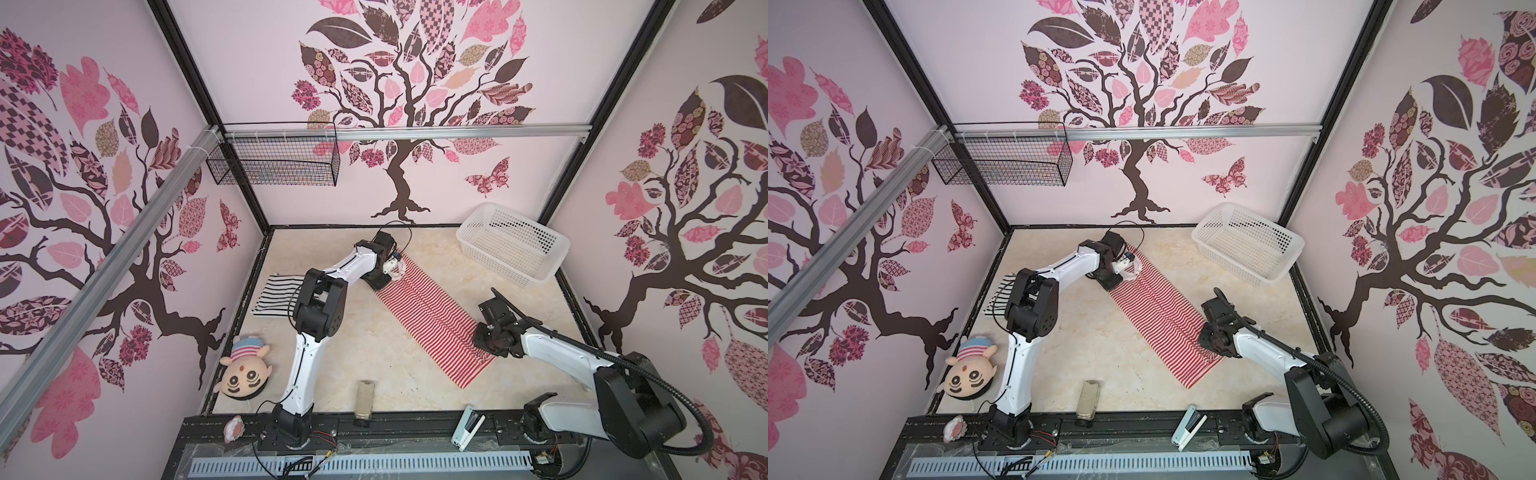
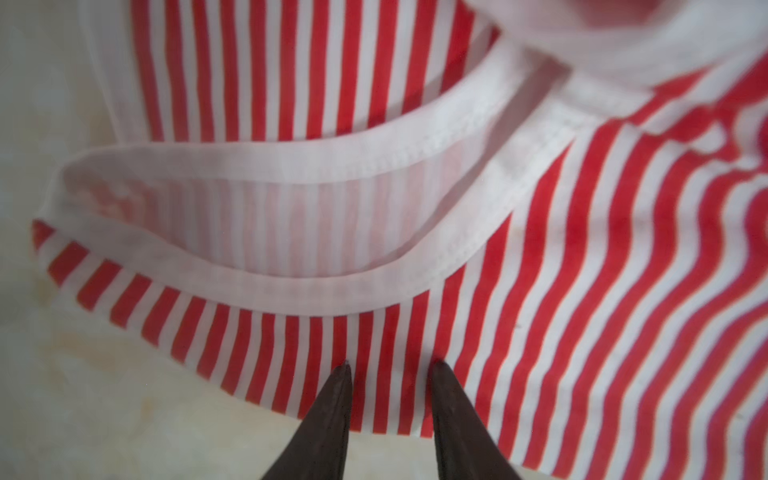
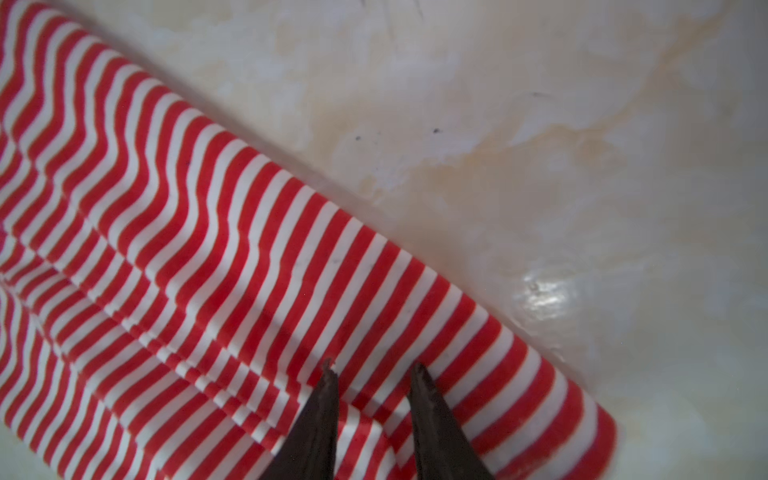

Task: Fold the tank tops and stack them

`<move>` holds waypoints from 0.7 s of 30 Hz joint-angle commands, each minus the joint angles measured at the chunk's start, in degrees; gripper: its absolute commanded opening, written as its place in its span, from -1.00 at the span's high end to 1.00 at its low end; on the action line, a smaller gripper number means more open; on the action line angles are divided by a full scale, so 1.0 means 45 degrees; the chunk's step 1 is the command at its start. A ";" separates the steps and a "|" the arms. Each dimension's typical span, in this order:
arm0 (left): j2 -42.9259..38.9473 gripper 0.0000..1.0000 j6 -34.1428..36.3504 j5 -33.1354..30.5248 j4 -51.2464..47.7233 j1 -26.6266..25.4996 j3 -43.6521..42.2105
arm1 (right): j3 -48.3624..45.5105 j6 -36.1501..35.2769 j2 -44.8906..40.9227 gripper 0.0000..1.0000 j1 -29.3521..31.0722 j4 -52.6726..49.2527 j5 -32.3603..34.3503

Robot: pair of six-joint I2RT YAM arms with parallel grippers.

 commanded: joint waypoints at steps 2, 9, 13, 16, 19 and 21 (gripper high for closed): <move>0.1705 0.26 -0.0821 -0.0561 -0.0684 0.0652 0.2733 | 0.0091 0.0316 0.0578 0.34 0.0159 -0.0082 -0.0214; -0.1053 0.26 -0.1827 0.1205 0.0406 0.0864 0.0098 | 0.0294 0.0795 0.0988 0.34 0.1035 0.0168 -0.0463; -0.3694 0.26 -0.2000 0.2133 0.1800 0.0087 -0.3819 | 0.0374 0.1222 0.1069 0.34 0.1848 0.0165 -0.0366; -0.4678 0.25 -0.1968 0.2482 0.2152 -0.0724 -0.5322 | 0.0478 0.1600 0.1366 0.34 0.2617 0.0124 -0.0160; -0.4835 0.25 -0.1909 0.2852 0.2165 -0.1278 -0.5872 | 0.0513 0.2034 0.1660 0.34 0.3305 0.0240 -0.0103; -0.4576 0.25 -0.1899 0.2830 0.2076 -0.1469 -0.5824 | 0.0632 0.2350 0.1867 0.34 0.3875 0.0280 0.0011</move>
